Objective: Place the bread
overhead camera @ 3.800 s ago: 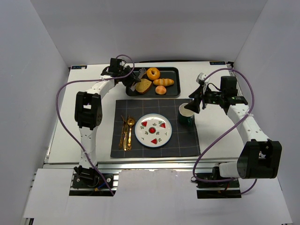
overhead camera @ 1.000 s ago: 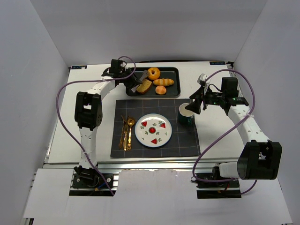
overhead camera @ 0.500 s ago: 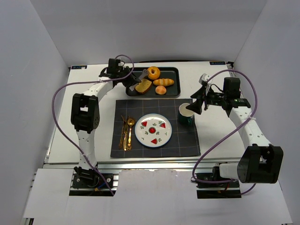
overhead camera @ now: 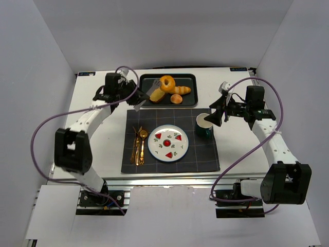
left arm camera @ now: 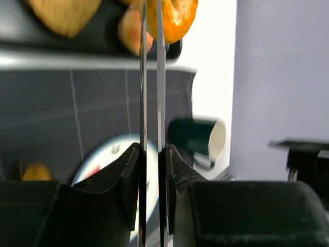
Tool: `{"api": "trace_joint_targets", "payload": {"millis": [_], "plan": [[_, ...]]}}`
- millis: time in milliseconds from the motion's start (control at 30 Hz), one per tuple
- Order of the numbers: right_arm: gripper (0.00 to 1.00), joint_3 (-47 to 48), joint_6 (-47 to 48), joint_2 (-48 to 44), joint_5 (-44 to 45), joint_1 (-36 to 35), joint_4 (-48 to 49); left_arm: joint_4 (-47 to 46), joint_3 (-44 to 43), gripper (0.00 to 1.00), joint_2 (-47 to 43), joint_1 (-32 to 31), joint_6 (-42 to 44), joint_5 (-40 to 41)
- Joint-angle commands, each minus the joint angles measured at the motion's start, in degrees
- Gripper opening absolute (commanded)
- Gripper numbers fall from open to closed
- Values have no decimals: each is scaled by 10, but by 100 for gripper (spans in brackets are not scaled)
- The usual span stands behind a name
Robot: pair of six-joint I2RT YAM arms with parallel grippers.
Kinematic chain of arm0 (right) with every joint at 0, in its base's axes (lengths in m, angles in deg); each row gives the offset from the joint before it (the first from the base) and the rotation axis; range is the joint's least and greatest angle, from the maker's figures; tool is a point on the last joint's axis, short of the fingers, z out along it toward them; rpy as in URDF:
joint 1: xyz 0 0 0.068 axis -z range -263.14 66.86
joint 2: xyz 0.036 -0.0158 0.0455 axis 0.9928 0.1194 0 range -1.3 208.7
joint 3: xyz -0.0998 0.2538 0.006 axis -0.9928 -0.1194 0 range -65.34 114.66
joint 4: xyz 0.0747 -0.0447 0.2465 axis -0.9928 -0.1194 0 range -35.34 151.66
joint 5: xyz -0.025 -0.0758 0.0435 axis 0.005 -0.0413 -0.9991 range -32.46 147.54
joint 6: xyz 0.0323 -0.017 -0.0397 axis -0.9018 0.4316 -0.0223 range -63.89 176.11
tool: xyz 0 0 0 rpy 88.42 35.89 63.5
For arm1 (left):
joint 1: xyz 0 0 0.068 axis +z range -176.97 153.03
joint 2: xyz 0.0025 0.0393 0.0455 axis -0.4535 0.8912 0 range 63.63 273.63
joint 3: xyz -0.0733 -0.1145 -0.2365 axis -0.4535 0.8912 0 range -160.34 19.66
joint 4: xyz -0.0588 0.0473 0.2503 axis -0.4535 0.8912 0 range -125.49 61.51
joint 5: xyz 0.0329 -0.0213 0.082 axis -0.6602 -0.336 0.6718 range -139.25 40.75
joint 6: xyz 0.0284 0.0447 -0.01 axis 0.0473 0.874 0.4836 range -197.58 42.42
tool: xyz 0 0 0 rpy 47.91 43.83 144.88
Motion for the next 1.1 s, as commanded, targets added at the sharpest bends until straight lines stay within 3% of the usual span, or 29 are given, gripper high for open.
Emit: {"api": "trace_joint_targets", "payload": {"millis": [0,167,300,500,700,767,967,1067], "plan": [[77,-6,7,-20,-12,4,18,37,86,0,-112,-5,24,-25],[77,-12,8,-21,-17,4,29,95,200,0,-233,-18,40,-44],[77,2,2,-7,-23,4,28,90,276,0,-331,-37,21,-55],[77,22,-5,16,-30,4,24,111,329,0,-379,-60,11,-65],[77,29,-10,20,-32,3,25,122,349,0,-370,-75,20,-63],[77,28,-10,18,-31,4,26,116,351,3,-358,-82,22,-61],[77,18,-10,10,-27,4,29,110,341,28,-329,-103,33,-62],[77,16,-10,9,-26,4,31,121,333,35,-323,-104,39,-59]]}}
